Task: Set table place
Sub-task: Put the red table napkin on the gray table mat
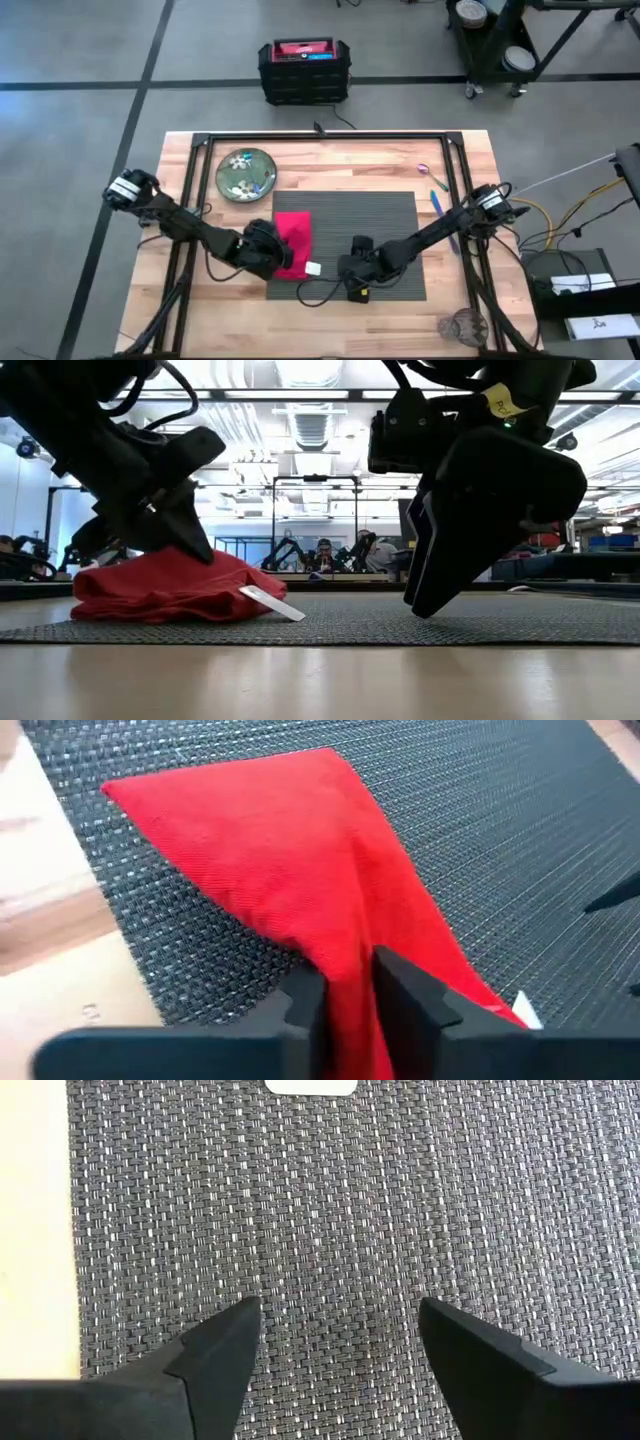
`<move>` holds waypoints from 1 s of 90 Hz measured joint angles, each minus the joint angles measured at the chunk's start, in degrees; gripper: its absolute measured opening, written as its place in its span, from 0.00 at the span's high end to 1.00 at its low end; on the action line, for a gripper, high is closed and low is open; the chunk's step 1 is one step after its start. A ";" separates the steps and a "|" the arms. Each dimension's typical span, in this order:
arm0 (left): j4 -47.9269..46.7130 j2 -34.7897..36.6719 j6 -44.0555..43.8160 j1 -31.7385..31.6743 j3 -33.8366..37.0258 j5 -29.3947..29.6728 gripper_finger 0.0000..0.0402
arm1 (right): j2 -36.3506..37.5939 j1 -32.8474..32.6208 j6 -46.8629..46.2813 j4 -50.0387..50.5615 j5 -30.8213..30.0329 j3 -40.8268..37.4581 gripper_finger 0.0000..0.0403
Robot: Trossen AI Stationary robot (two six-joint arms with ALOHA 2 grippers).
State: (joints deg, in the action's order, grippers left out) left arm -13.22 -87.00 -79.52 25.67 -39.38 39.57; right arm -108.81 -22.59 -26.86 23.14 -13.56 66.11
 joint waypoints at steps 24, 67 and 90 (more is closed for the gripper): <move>-7.51 7.95 8.43 0.00 0.00 -4.96 0.52 | 0.00 0.00 0.94 0.04 -1.53 0.00 0.31; -18.39 8.47 21.08 4.23 0.04 -21.23 0.50 | 0.00 0.11 5.69 0.15 -1.35 0.02 0.36; -20.41 8.51 20.61 8.21 0.11 -21.29 0.57 | 0.00 0.20 5.57 0.13 -1.29 0.04 0.40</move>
State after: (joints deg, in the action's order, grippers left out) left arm -33.63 -78.49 -58.91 33.88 -39.27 18.28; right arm -108.81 -22.39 -21.29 23.27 -14.85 66.15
